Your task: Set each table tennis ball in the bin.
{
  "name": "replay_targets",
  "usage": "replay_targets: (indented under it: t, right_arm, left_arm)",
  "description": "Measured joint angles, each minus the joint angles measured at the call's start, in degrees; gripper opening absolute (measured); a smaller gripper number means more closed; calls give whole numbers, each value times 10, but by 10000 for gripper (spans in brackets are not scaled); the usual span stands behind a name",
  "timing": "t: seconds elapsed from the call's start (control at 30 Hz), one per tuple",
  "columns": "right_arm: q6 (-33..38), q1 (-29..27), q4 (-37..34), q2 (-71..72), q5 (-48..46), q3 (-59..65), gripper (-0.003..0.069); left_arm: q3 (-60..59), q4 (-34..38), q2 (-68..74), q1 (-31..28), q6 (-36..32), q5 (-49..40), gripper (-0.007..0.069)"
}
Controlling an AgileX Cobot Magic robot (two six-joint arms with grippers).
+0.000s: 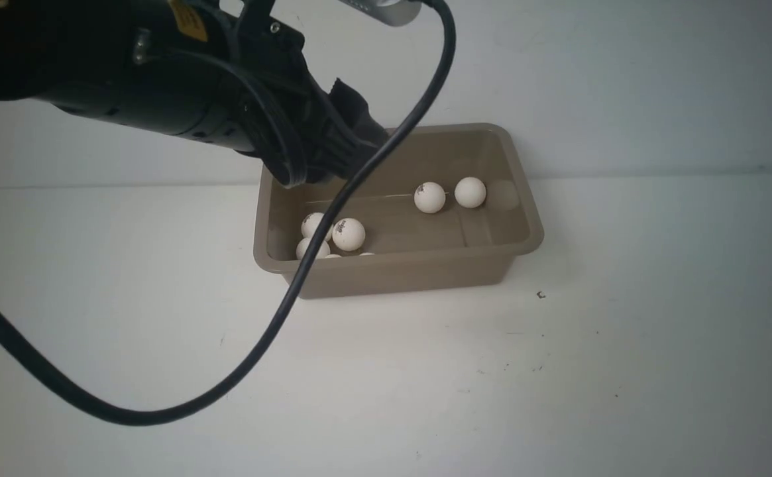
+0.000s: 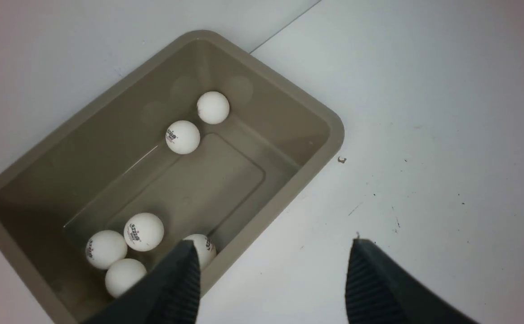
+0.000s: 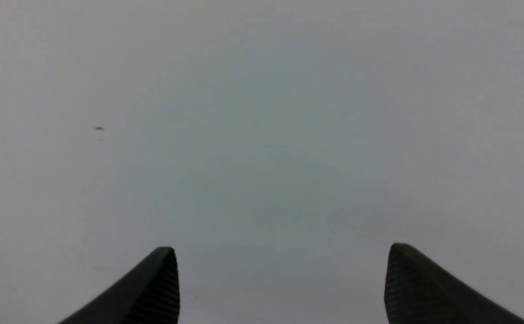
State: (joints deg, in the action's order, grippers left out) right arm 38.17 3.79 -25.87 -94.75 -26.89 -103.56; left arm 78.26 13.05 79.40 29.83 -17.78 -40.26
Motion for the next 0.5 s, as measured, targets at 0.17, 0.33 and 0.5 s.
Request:
replay_targets:
  t: [0.17,0.33,0.5]
  right_arm:
    - [-24,-68,13,51,-87,0,556]
    - [-30,-101,19,99,-183,0,555]
    - [-52,-106,33,163,-251,0,556]
  left_arm:
    - [0,9,0,0,-5,0,396]
    - [0,25,0,0,-22,0,396]
    - [0,35,0,0,-35,1,396]
